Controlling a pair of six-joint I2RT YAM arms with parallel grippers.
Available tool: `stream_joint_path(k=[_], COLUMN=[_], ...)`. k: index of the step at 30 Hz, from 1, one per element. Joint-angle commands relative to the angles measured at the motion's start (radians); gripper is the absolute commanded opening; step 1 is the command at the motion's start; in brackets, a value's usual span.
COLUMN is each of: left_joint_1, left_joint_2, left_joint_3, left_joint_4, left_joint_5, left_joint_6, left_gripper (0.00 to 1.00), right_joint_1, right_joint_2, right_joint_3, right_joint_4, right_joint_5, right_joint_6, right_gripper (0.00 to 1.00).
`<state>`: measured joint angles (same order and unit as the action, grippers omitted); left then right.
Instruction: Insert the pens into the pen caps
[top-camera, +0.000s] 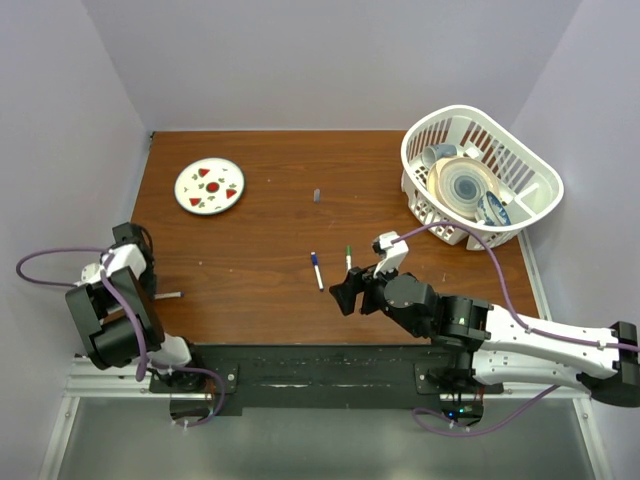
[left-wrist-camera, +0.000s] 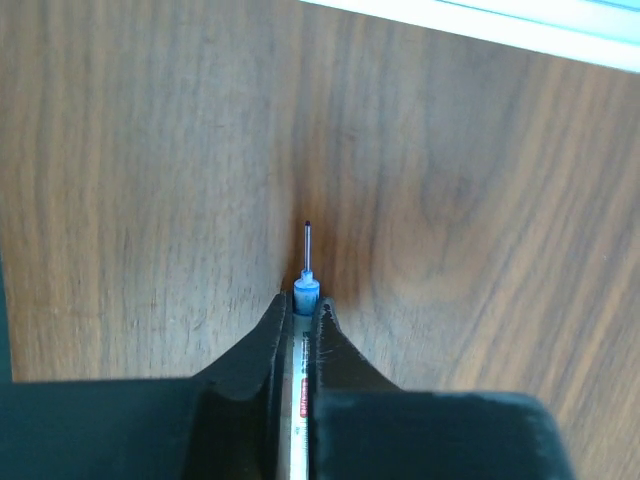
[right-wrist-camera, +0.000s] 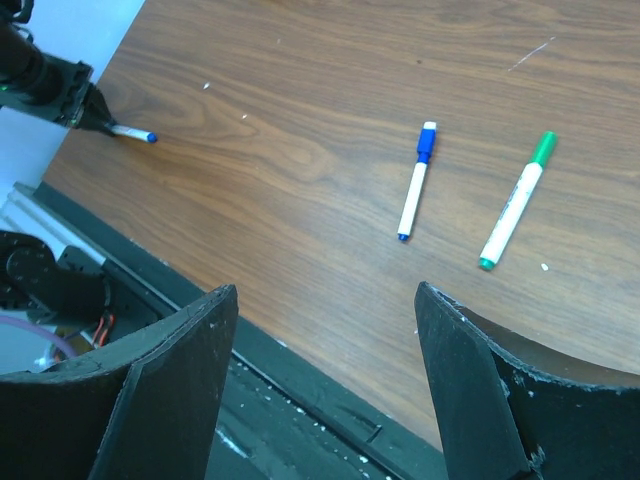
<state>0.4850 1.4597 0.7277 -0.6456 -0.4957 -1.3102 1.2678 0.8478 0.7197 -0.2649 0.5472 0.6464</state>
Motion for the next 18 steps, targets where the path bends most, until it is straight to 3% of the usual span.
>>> stream_joint_path(k=[1,6,9,13,18], left_joint_1=[0.012,0.003,-0.06,-0.296,-0.365], left_joint_2=[0.03,-0.019,-0.064,-0.174,-0.315], left_joint_3=[-0.077,-0.097,-0.106,-0.146,-0.299], left_joint_4=[0.176,0.275,0.349,0.521,0.902], left_joint_5=[0.147,0.25,0.357,0.491,0.921], left_joint_6=[0.083,0.237,0.333,0.471,0.51], left_gripper=[0.0,0.0,0.0,0.0,0.0], right_joint_1=[-0.001,-0.001,-0.025,-0.151,-0.323], right_joint_2=[-0.012,-0.003,0.019,0.062,0.148], right_joint_3=[-0.006,-0.032,-0.025,-0.012,-0.023], right_joint_4=[0.059,0.092,0.118,0.182,0.292], right_joint_5=[-0.042,-0.059,-0.127,-0.439,-0.729], right_joint_6=[0.007,0.003,-0.031,-0.096,-0.096], right_gripper=[0.75,0.75,0.75,0.83,0.89])
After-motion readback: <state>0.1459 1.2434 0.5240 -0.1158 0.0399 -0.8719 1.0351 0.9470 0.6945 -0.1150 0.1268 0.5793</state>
